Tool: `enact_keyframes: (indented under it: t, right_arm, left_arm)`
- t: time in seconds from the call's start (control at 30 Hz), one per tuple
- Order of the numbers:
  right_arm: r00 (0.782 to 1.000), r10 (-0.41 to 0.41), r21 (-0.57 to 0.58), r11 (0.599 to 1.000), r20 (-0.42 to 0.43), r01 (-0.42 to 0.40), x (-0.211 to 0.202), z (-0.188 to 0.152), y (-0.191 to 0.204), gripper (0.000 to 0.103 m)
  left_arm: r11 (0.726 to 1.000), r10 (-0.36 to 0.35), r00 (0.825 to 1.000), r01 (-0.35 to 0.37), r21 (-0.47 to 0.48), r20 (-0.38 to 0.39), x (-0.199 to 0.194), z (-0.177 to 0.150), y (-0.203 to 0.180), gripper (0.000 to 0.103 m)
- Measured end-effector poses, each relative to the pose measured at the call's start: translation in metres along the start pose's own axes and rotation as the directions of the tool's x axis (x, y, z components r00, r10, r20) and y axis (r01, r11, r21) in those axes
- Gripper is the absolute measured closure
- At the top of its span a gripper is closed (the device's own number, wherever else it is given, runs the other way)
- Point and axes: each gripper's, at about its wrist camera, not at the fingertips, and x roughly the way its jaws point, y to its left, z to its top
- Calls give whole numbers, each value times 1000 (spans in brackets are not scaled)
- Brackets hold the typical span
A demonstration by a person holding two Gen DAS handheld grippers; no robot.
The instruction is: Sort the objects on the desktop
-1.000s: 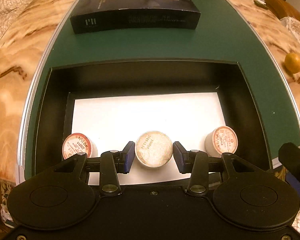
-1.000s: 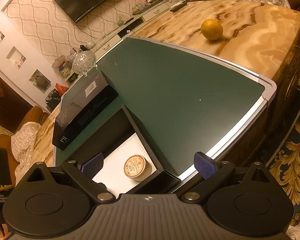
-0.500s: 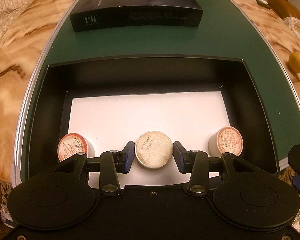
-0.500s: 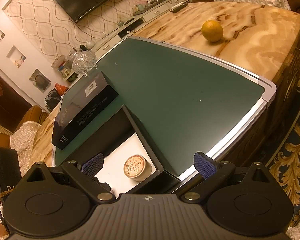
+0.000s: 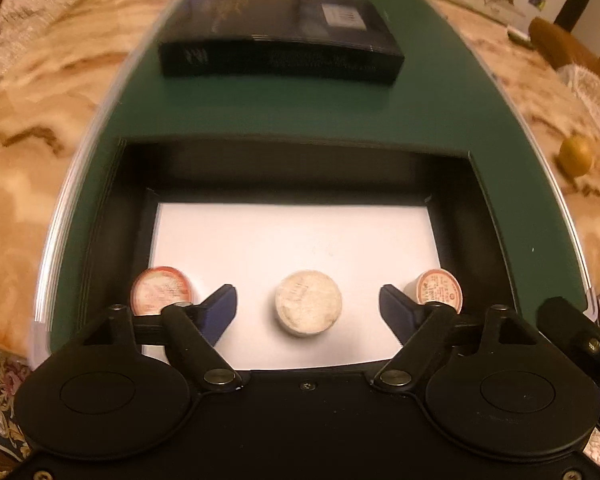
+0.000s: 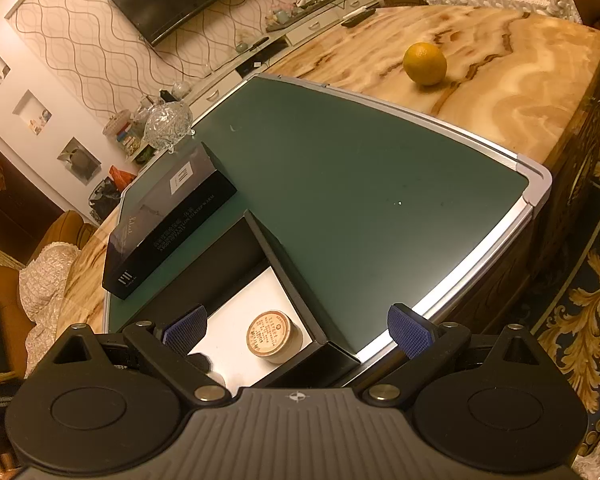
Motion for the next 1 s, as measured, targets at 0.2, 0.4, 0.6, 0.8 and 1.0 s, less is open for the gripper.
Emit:
enact_keyframes:
  t: [0.2,0.4,0.6,0.8,1.0]
  right_arm:
    - [1000,-4,-13,1000,-11,4,1,0,1,3]
    - [1000,-28,-155,987,14,30,-8,-5,24,2]
    - [996,-70,-400,916,-64,38,-25,-14,63,0]
    - [969,-77,-529,846,-233,-60,-57,-31,95,0]
    - [959,-113,-599,798,-261,-69,-84,-51,108,0]
  left_arm:
    - [993,111,992,-113,26,51,-37,-25,18,3]
    - [984,175,984,-175,-20,26,-62,-43,53,3]
    - [972,231,972,-229,-44,51,-91,-53,75,1]
    - [975,221,974,-221,-11,42,-111,-65,74,0]
    - [978,207,977,-208,23,43,-122,-77,68,0]
